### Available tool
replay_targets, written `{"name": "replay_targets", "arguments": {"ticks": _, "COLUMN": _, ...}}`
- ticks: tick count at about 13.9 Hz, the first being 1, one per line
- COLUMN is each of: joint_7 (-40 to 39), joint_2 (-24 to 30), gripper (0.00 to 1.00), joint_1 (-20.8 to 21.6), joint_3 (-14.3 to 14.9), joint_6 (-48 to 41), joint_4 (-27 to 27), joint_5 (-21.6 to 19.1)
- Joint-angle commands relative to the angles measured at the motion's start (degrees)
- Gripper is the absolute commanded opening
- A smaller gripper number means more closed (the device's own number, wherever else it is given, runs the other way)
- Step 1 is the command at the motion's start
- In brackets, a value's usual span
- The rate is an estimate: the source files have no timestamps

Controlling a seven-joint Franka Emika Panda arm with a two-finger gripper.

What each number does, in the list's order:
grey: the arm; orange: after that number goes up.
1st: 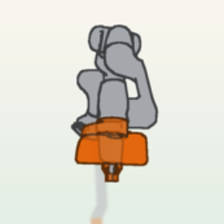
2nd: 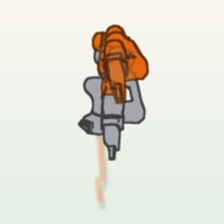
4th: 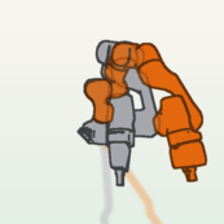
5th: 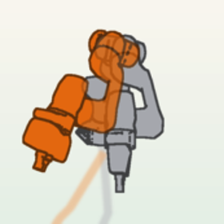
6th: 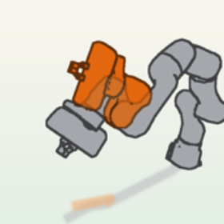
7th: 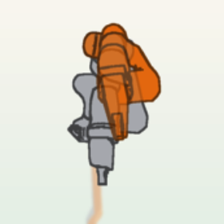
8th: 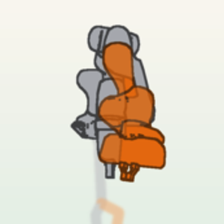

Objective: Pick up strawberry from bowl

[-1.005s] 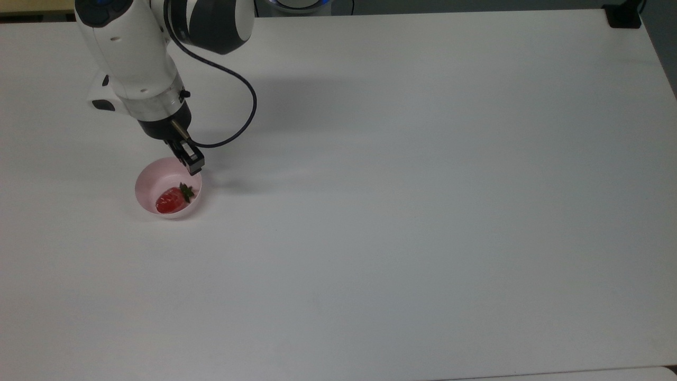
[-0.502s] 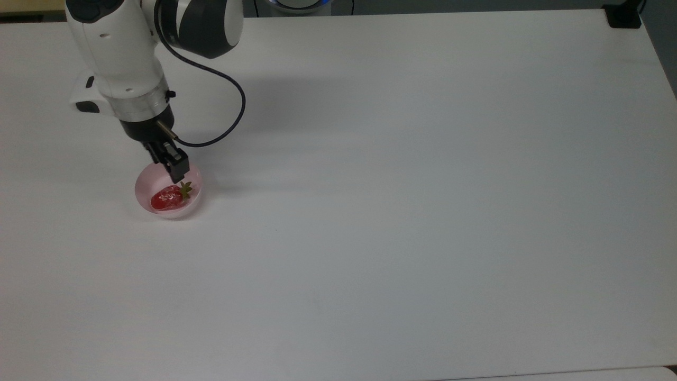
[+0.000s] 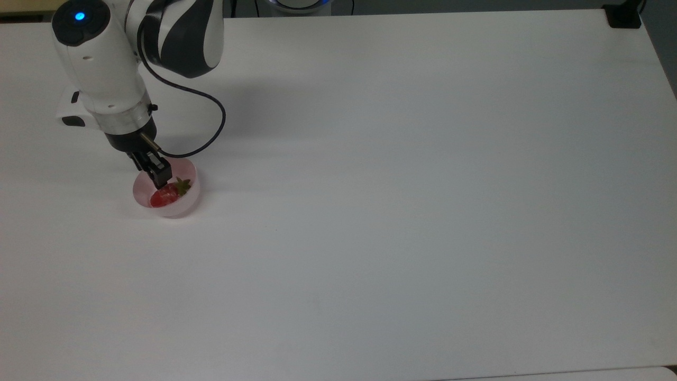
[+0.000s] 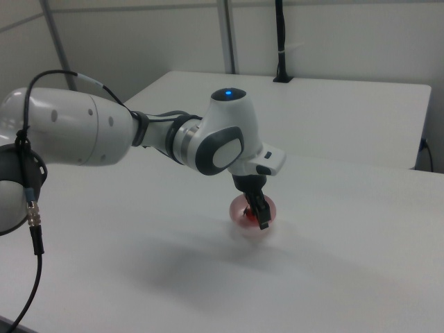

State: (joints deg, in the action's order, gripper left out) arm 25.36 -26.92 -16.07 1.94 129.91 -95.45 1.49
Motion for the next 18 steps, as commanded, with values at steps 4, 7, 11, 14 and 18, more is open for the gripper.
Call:
{"name": "replay_targets", "arguments": {"ticks": 4, "joint_7": 1.97, "joint_2": -1.12, "gripper": 0.55, "joint_1": -0.28, "joint_3": -0.18, "joint_6": 2.8, "joint_4": 0.53, "joint_5": -0.61}}
{"name": "replay_targets", "arguments": {"ticks": 7, "joint_7": 2.06, "joint_2": -0.77, "gripper": 0.55, "joint_1": -0.11, "joint_3": -0.27, "joint_6": 2.71, "joint_4": 0.53, "joint_5": -0.61}}
{"name": "replay_targets", "arguments": {"ticks": 11, "joint_7": 2.94, "joint_2": -0.15, "gripper": 0.55, "joint_1": -0.02, "joint_3": -1.41, "joint_6": 2.54, "joint_4": 0.62, "joint_5": -0.61}}
{"name": "replay_targets", "arguments": {"ticks": 14, "joint_7": 4.25, "joint_2": -0.15, "gripper": 0.55, "joint_1": 0.07, "joint_3": -2.2, "joint_6": 2.54, "joint_4": 0.71, "joint_5": -0.52}}
{"name": "replay_targets", "arguments": {"ticks": 18, "joint_7": 4.87, "joint_2": 0.11, "gripper": 0.53, "joint_1": 0.25, "joint_3": -3.08, "joint_6": 2.1, "joint_4": 0.79, "joint_5": -0.52}}
